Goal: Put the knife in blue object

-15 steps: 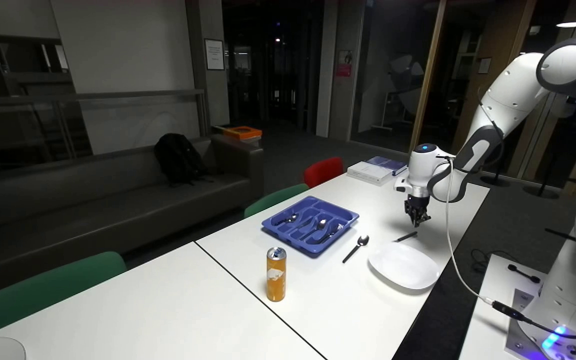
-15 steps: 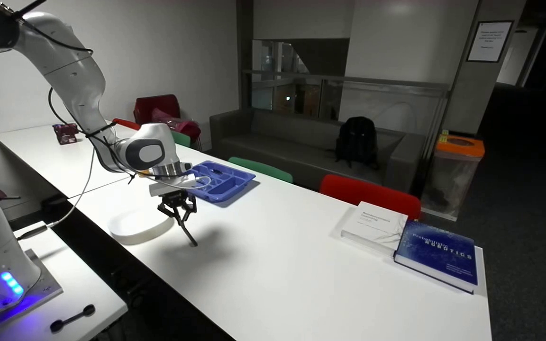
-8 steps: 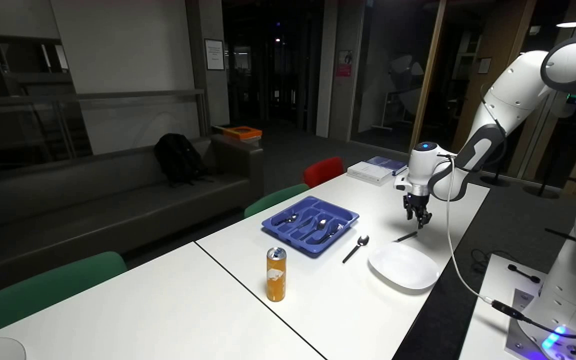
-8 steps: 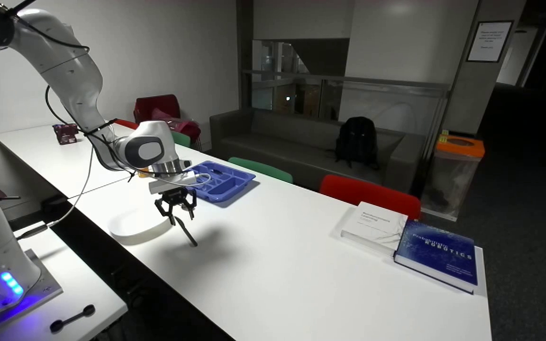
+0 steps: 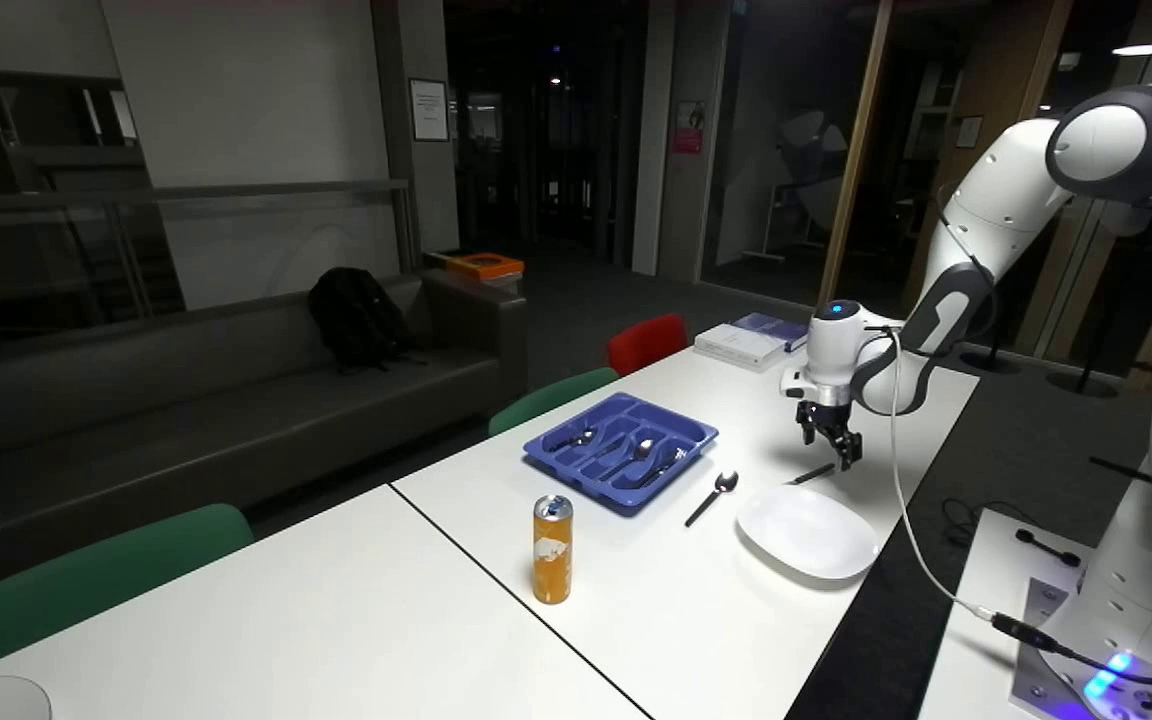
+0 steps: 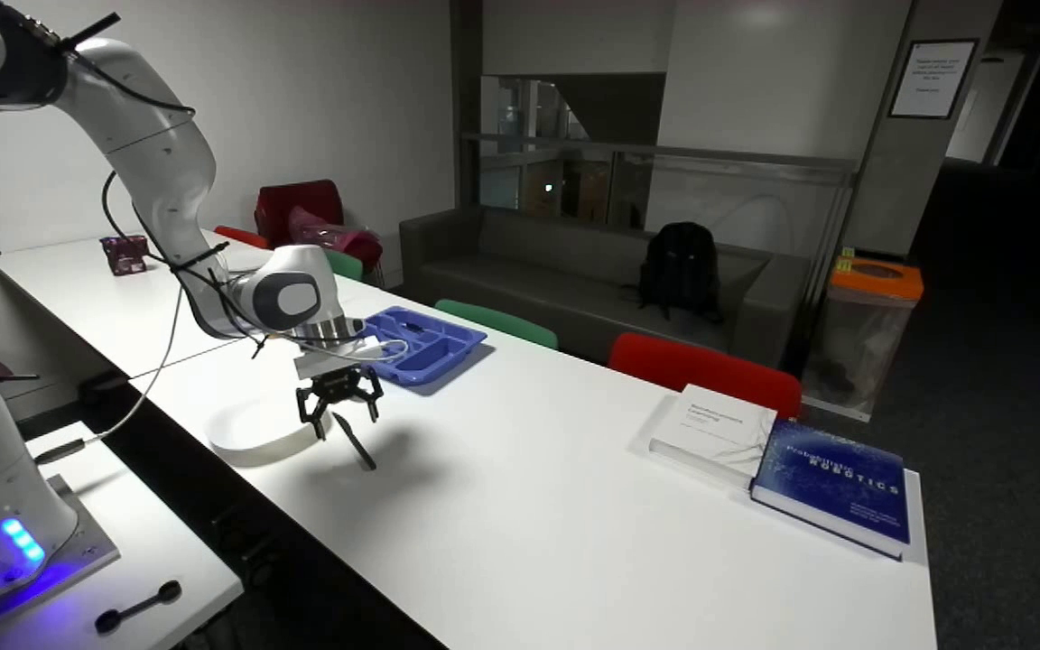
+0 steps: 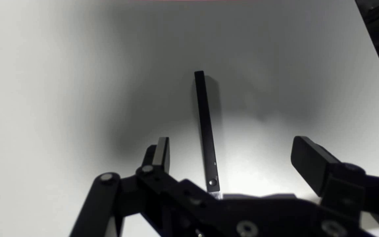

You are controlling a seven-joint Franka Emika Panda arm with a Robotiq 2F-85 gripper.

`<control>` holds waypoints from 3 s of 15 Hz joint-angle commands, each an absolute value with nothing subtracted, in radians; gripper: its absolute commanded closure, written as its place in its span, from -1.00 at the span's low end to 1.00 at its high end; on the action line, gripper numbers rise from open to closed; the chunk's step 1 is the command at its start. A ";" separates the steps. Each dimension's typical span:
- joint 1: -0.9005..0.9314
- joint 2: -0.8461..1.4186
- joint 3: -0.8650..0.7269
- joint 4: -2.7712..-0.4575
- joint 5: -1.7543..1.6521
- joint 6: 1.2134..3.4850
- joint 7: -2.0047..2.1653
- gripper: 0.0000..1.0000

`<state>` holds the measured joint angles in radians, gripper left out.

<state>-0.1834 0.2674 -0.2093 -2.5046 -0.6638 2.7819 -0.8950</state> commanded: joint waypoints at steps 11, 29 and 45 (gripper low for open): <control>-0.312 0.323 -0.150 -2.548 -0.602 2.990 -1.032 -1.00; -0.406 0.344 -0.035 -2.515 -0.274 2.927 -1.307 -1.00; -0.395 0.415 -0.051 -2.414 -0.249 2.837 -1.301 -1.00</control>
